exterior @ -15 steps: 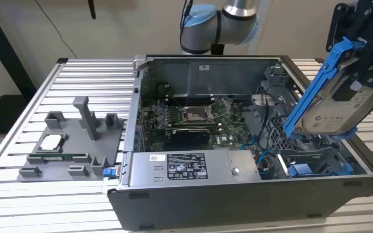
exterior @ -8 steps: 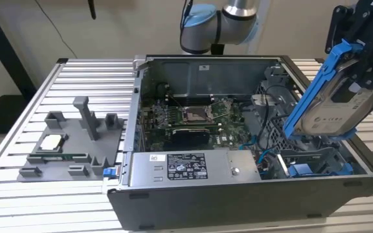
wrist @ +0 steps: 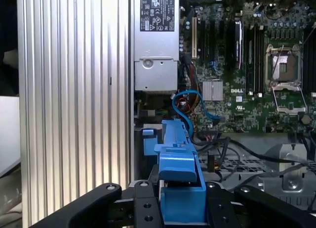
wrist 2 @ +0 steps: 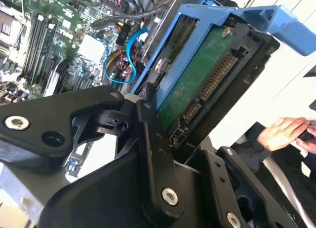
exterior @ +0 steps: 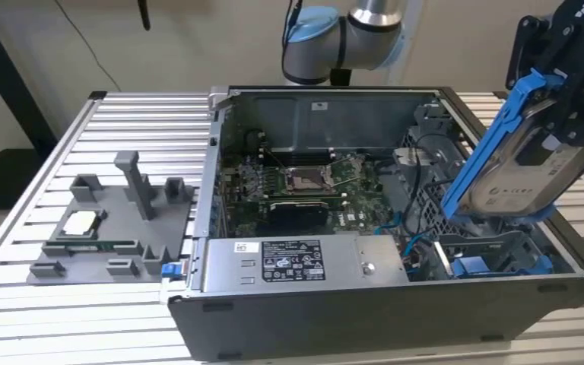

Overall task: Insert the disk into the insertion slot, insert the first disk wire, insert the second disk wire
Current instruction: 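Insert the disk into the insertion slot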

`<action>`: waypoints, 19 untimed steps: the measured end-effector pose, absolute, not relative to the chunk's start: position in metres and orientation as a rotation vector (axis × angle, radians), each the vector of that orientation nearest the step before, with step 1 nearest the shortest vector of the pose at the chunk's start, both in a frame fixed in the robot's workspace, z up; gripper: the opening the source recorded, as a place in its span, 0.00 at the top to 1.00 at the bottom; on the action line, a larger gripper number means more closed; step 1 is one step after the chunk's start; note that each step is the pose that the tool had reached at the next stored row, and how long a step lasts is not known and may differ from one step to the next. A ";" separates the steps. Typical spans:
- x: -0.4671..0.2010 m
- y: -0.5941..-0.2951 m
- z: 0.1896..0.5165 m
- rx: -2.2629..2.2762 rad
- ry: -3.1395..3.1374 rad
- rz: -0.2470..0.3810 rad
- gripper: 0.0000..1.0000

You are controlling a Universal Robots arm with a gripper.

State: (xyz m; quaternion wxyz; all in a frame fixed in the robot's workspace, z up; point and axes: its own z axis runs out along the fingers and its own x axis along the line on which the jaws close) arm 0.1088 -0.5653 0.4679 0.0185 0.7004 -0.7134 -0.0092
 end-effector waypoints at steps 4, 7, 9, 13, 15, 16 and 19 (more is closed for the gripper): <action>0.109 -0.565 0.465 2.175 -2.215 -0.029 0.67; 0.109 -0.565 0.462 2.175 -2.215 -0.029 0.67; 0.110 -0.566 0.460 2.175 -2.215 -0.029 0.67; 0.111 -0.566 0.456 2.175 -2.215 -0.029 0.67; 0.112 -0.567 0.454 2.175 -2.215 -0.028 0.67; 0.112 -0.567 0.454 2.175 -2.215 -0.028 0.67; 0.112 -0.567 0.454 2.175 -2.215 -0.028 0.67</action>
